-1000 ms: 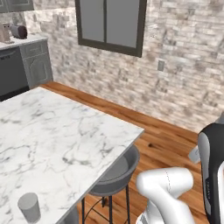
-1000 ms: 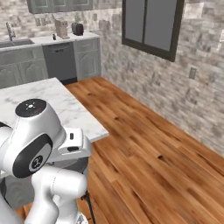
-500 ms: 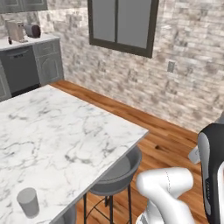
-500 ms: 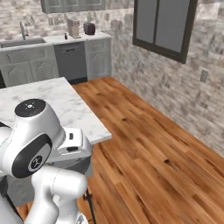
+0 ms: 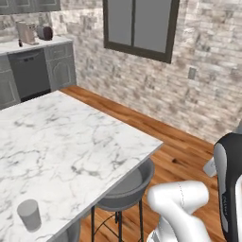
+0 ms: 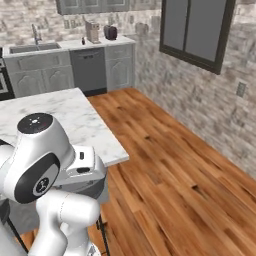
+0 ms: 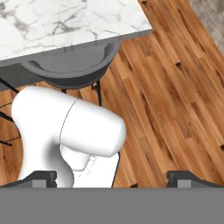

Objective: There is a wine glass and glass cup on the dining counter. Place the wine bottle next to the wine glass and the juice bottle next to the glass cup.

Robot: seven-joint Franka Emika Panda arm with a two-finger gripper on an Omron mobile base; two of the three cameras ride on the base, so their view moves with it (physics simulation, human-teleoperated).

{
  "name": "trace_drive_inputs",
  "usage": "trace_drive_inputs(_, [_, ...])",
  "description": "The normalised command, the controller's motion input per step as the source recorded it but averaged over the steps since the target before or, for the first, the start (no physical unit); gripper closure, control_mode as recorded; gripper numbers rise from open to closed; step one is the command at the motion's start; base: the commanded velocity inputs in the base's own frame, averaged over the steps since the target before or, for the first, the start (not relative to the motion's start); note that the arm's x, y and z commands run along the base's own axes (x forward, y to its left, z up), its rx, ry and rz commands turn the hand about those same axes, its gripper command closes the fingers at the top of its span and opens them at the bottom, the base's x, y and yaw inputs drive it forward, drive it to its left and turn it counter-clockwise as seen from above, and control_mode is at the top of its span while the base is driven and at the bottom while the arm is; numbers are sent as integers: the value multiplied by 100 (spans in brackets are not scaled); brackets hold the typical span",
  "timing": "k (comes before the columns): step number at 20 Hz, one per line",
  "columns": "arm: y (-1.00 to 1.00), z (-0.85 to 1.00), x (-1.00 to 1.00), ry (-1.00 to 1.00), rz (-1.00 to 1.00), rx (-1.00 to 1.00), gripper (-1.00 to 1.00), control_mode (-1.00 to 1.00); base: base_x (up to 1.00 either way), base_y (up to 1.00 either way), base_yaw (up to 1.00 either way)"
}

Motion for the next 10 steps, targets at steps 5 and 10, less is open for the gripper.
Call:
trace_drive_inputs(5, [0,0,0,0,0,0,-100,100,39,-69,0])
trace_drive_inputs(10, [0,0,0,0,0,0,-100,100,40,-65,0])
